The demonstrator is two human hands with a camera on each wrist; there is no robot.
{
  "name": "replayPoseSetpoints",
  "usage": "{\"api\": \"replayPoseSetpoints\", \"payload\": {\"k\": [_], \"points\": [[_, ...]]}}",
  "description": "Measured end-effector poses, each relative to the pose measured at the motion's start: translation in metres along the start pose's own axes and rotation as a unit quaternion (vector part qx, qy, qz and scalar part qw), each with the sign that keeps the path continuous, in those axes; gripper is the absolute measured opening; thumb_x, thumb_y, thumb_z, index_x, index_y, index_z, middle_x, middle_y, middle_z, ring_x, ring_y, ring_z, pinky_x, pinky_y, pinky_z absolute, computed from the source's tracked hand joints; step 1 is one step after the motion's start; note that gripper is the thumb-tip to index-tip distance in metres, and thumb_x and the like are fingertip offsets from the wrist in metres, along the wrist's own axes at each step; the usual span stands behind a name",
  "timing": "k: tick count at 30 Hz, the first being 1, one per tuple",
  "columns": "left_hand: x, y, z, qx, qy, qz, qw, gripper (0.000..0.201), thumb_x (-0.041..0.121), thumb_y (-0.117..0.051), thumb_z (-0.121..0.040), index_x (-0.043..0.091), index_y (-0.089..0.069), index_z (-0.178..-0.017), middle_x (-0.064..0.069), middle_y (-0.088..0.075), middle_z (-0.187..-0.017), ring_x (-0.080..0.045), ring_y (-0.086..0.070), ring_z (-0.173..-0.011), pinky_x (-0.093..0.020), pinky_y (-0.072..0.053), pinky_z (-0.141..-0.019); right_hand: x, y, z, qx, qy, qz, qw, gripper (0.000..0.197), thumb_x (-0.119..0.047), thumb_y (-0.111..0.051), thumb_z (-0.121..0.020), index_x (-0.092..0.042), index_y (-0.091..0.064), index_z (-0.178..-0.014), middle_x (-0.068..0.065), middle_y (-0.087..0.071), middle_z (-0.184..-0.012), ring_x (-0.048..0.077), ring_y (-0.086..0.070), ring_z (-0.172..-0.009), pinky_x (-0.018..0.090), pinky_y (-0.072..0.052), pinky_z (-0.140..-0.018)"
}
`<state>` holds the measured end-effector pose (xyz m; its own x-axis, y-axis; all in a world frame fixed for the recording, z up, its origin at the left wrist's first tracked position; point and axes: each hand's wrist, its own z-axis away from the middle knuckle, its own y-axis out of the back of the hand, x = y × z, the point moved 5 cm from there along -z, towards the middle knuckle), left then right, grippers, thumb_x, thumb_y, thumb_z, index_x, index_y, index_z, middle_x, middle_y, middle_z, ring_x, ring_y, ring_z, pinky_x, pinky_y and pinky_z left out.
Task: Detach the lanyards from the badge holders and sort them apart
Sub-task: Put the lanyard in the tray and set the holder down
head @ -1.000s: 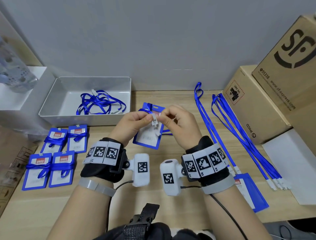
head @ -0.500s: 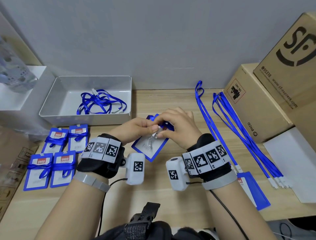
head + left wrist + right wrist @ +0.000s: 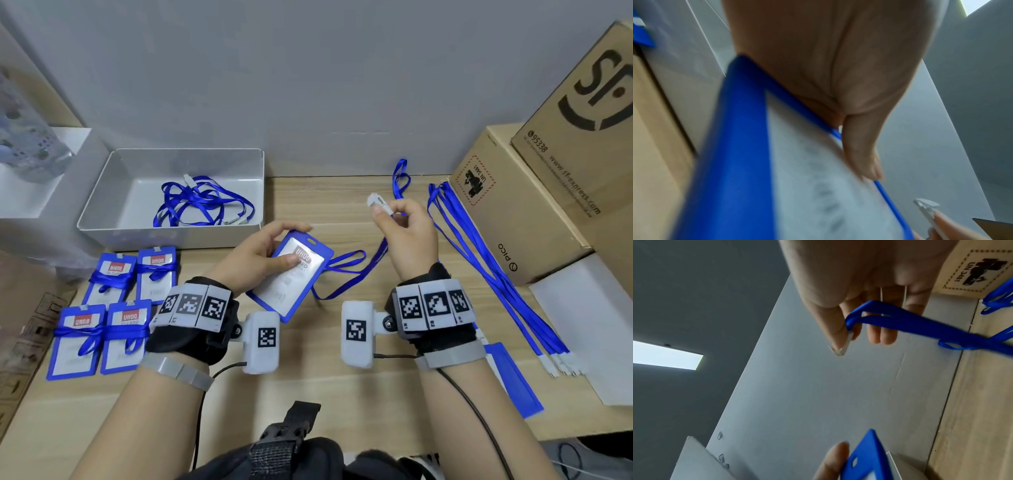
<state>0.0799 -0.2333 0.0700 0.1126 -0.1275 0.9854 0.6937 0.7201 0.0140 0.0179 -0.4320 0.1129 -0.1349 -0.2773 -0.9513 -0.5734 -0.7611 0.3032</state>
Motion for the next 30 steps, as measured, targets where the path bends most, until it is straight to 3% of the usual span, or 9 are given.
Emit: {"api": "replayPoseSetpoints", "payload": {"k": [4, 6, 10, 13, 15, 19, 24, 28, 30], "points": [[0.003, -0.001, -0.004, 0.036, 0.004, 0.027, 0.999, 0.038, -0.003, -0.050, -0.089, 0.029, -0.038, -0.103, 0.004, -0.071, -0.070, -0.008, -0.066, -0.063, -0.021, -0.054, -0.055, 0.001, -0.005, 0.002, -0.003, -0.021, -0.049, 0.999, 0.022, -0.018, -0.067, -0.078, -0.023, -0.049, -0.067, -0.006, -0.056, -0.075, 0.012, -0.056, -0.076, 0.021, -0.045, -0.070], [0.005, -0.003, -0.006, 0.047, -0.011, -0.005, 0.999, 0.029, 0.000, -0.049, -0.090, 0.025, -0.039, -0.098, 0.006, -0.070, -0.072, -0.004, -0.065, -0.066, -0.019, -0.053, -0.058, 0.000, -0.012, 0.003, -0.034, -0.032, -0.106, 0.993, 0.024, -0.006, -0.066, -0.077, -0.019, -0.047, -0.069, 0.007, -0.061, -0.078, 0.017, -0.063, -0.068, 0.027, -0.050, -0.067], [0.013, -0.010, -0.006, 0.053, -0.046, -0.042, 0.997, 0.027, 0.001, -0.053, -0.089, 0.019, -0.054, -0.109, 0.005, -0.063, -0.095, 0.005, -0.061, -0.076, -0.010, -0.047, -0.069, -0.003, -0.022, 0.007, -0.105, -0.041, -0.082, 0.990, 0.022, -0.002, -0.059, -0.082, -0.022, -0.051, -0.078, 0.005, -0.066, -0.082, 0.001, -0.051, -0.043, 0.014, -0.042, -0.045], [0.017, -0.012, -0.006, 0.051, -0.061, -0.040, 0.996, 0.042, 0.000, -0.049, -0.090, 0.033, -0.053, -0.116, 0.015, -0.060, -0.113, 0.013, -0.057, -0.089, -0.008, -0.044, -0.078, -0.001, -0.024, 0.009, -0.128, -0.011, -0.034, 0.991, 0.018, -0.009, -0.057, -0.085, -0.027, -0.058, -0.082, -0.001, -0.067, -0.077, -0.007, -0.057, -0.056, 0.006, -0.038, -0.052], [0.018, -0.012, -0.005, 0.052, -0.065, -0.041, 0.996, 0.043, 0.002, -0.048, -0.091, 0.037, -0.050, -0.117, 0.020, -0.057, -0.114, 0.016, -0.055, -0.091, -0.007, -0.042, -0.080, 0.001, -0.024, 0.010, -0.141, -0.009, -0.025, 0.990, 0.015, -0.012, -0.058, -0.086, -0.026, -0.062, -0.083, -0.004, -0.067, -0.073, -0.007, -0.061, -0.064, 0.006, -0.038, -0.057], [0.020, -0.013, -0.005, 0.038, -0.063, -0.033, 0.997, 0.044, 0.004, -0.042, -0.094, 0.035, -0.043, -0.124, 0.025, -0.066, -0.086, 0.012, -0.054, -0.075, -0.005, -0.041, -0.073, 0.000, -0.026, 0.014, -0.185, -0.021, -0.038, 0.982, 0.006, -0.011, -0.061, -0.084, -0.013, -0.066, -0.086, -0.001, -0.065, -0.070, -0.007, -0.058, -0.053, 0.004, -0.039, -0.053], [0.020, -0.015, -0.006, 0.022, -0.062, -0.034, 0.997, 0.040, 0.006, -0.039, -0.096, 0.037, -0.050, -0.118, 0.021, -0.068, -0.079, 0.007, -0.056, -0.075, -0.007, -0.044, -0.072, 0.002, -0.034, 0.019, -0.235, -0.030, -0.028, 0.971, 0.019, -0.008, -0.066, -0.079, -0.026, -0.066, -0.074, 0.004, -0.069, -0.075, 0.009, -0.065, -0.066, 0.028, -0.053, -0.079], [0.017, -0.015, -0.007, 0.023, -0.057, -0.024, 0.998, 0.035, 0.010, -0.043, -0.095, 0.036, -0.052, -0.117, 0.018, -0.070, -0.083, 0.004, -0.059, -0.079, -0.010, -0.045, -0.074, 0.001, -0.036, 0.023, -0.258, -0.039, -0.038, 0.965, 0.018, -0.004, -0.061, -0.082, -0.022, -0.067, -0.083, 0.004, -0.067, -0.070, -0.001, -0.064, -0.062, 0.011, -0.048, -0.069], [0.016, -0.015, -0.007, 0.022, -0.055, -0.029, 0.998, 0.033, 0.013, -0.045, -0.094, 0.036, -0.054, -0.116, 0.016, -0.070, -0.084, 0.003, -0.058, -0.080, -0.010, -0.045, -0.075, -0.003, -0.035, 0.025, -0.260, -0.042, -0.041, 0.964, 0.014, -0.002, -0.059, -0.083, -0.011, -0.069, -0.088, 0.006, -0.065, -0.068, -0.003, -0.061, -0.055, 0.008, -0.045, -0.061]]}}
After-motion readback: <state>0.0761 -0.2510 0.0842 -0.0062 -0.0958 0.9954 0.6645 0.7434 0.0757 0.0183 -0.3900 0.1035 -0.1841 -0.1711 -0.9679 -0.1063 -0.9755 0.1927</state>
